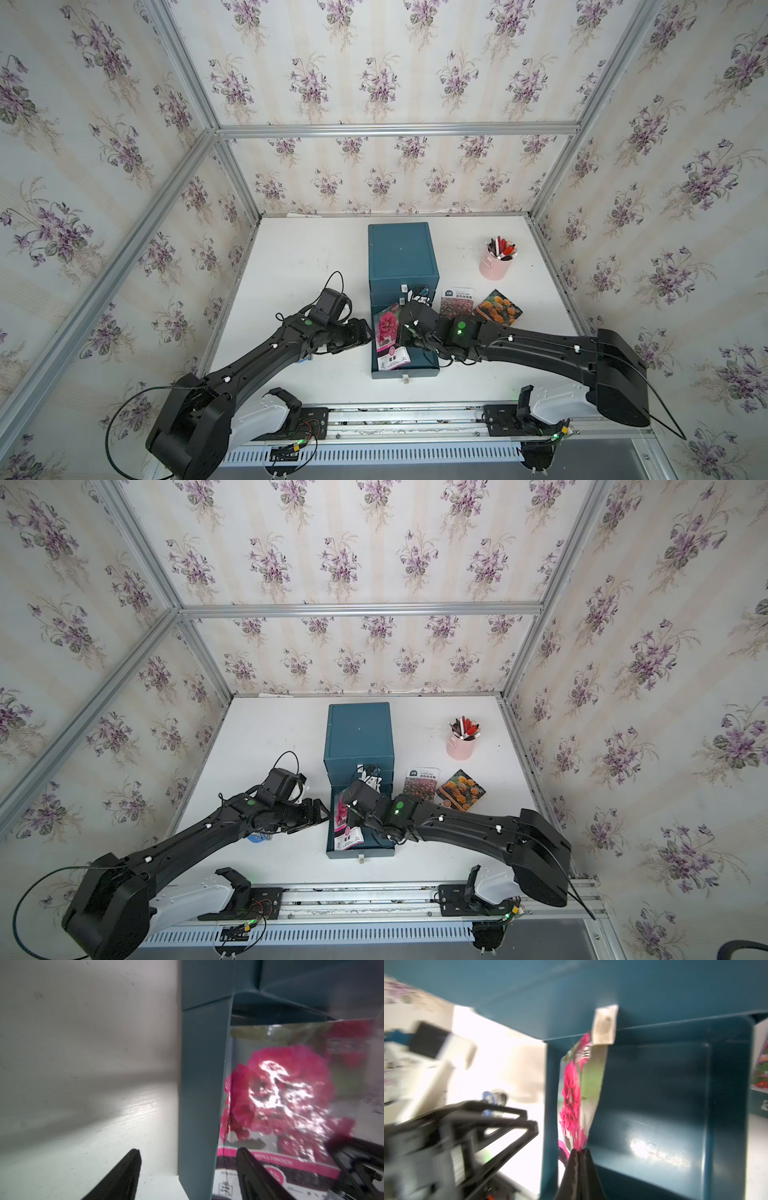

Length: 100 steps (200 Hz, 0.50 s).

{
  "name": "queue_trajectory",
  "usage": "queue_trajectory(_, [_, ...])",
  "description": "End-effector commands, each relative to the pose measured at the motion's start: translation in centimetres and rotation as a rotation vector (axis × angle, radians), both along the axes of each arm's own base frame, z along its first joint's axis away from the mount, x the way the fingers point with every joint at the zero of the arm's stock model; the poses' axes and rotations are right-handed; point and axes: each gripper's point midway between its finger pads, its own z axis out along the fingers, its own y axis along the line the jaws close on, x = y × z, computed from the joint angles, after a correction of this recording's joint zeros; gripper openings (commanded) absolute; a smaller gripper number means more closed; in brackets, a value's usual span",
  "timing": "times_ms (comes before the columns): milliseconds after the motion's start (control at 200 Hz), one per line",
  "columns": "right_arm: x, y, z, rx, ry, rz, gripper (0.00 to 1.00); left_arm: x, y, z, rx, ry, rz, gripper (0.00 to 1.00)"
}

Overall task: Take the seed bags out of the drawer
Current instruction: Pick up the seed packet from the drawer, then place the seed packet at the center of the board.

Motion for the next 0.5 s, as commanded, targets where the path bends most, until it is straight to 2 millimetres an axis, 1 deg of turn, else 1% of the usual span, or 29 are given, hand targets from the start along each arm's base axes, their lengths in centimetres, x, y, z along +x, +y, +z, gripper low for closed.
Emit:
queue_trajectory(0, [-0.2,-2.5,1.8,-0.054,-0.045,-0.035,0.0,0.5,0.1,0.2,0.013,-0.028,0.001,0.76])
queue_trajectory(65, [-0.4,-4.4,3.1,-0.069,-0.068,-0.057,0.0,0.6,0.2,0.3,0.02,-0.031,0.001,0.76])
queue_trajectory(175, [-0.7,-8.3,4.8,-0.106,-0.108,-0.115,0.0,0.9,0.4,0.8,0.039,-0.048,0.001,0.76])
queue_trajectory(225, [-0.8,-10.3,5.4,-0.134,-0.122,-0.156,0.0,1.1,0.6,1.1,0.05,-0.057,0.001,0.76])
queue_trajectory(295, [-1.0,-14.0,5.9,-0.21,-0.131,-0.237,0.0,1.2,0.7,1.4,0.061,-0.066,-0.003,0.76])
queue_trajectory(355, [-0.8,-17.6,5.7,-0.284,-0.113,-0.335,0.0,1.3,0.7,1.8,0.065,-0.074,-0.008,0.76])
queue_trajectory(385, [-0.8,-19.1,5.4,-0.303,-0.1,-0.373,0.0,1.4,0.7,2.0,0.064,-0.077,-0.01,0.76])
queue_trajectory(430, [-0.7,-20.8,4.6,-0.317,-0.072,-0.413,0.0,1.4,0.7,2.5,0.065,-0.084,-0.016,0.76])
queue_trajectory(460, [-0.6,-21.7,3.7,-0.323,-0.047,-0.433,0.0,1.5,0.6,2.9,0.064,-0.091,-0.019,0.76])
queue_trajectory(470, [-0.5,-22.0,3.4,-0.326,-0.036,-0.441,0.0,1.7,1.0,2.9,0.082,-0.099,-0.01,0.76])
queue_trajectory(495, [-0.5,-22.6,2.5,-0.328,-0.005,-0.453,0.0,1.9,1.1,3.4,0.09,-0.112,-0.009,0.76])
